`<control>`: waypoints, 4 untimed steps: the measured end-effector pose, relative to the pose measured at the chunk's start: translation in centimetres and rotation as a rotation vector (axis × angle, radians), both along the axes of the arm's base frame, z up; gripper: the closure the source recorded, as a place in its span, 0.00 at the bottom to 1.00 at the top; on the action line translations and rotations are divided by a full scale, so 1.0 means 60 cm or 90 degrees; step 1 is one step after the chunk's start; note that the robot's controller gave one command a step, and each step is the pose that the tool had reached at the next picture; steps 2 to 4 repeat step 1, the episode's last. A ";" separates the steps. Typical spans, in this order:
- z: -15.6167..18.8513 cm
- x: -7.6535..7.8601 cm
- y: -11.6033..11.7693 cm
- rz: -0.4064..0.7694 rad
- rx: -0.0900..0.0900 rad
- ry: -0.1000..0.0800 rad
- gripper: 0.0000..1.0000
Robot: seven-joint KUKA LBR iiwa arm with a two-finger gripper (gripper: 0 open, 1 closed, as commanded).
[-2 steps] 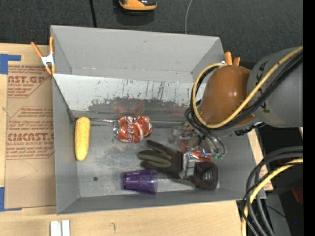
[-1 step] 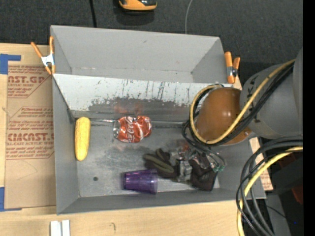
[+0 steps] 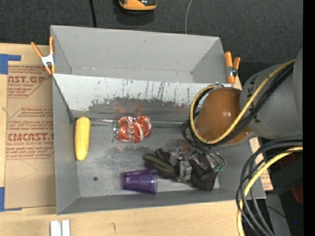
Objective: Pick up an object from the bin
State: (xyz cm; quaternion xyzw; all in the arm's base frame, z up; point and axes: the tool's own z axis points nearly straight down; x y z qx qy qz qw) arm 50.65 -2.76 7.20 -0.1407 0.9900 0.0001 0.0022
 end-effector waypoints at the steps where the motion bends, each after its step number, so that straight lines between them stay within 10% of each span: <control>1: 0.216 -0.005 0.019 -0.022 0.000 0.003 1.00; 4: 0.216 -0.005 0.019 -0.022 0.000 0.003 1.00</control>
Offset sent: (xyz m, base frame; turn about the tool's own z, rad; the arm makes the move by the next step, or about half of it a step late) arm 0.0000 0.0000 0.0000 0.0000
